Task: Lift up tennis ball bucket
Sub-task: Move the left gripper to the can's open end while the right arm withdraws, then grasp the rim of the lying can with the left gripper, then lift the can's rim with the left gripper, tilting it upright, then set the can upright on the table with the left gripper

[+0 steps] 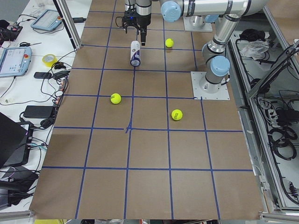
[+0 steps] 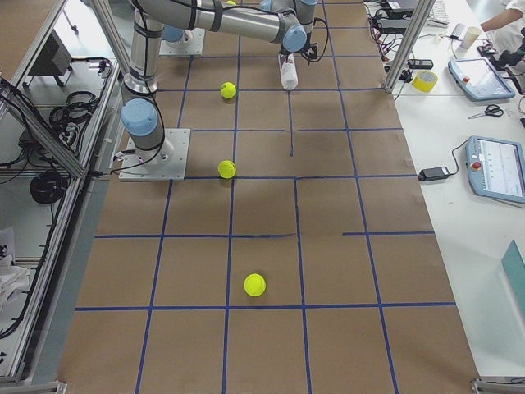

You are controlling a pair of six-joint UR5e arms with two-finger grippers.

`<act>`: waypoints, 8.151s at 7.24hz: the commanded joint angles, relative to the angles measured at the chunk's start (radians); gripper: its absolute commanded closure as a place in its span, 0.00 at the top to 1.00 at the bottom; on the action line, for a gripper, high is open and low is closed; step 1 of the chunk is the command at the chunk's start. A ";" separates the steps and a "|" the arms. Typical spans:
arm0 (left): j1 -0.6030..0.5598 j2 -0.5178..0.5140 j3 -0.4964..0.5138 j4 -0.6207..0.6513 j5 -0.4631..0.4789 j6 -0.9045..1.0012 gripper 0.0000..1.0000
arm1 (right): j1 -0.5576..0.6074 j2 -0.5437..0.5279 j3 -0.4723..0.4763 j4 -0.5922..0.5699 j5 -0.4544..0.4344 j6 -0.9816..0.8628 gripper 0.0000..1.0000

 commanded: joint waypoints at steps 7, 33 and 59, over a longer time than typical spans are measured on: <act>0.069 -0.261 -0.187 0.405 -0.502 0.099 1.00 | -0.179 -0.332 0.002 0.317 -0.108 0.653 1.00; 0.069 -0.369 0.089 0.154 -0.449 -0.086 0.00 | -0.231 -0.394 0.002 0.409 -0.142 1.069 1.00; -0.367 -0.427 0.420 0.124 0.293 -0.065 1.00 | -0.232 -0.393 0.001 0.408 -0.115 1.075 1.00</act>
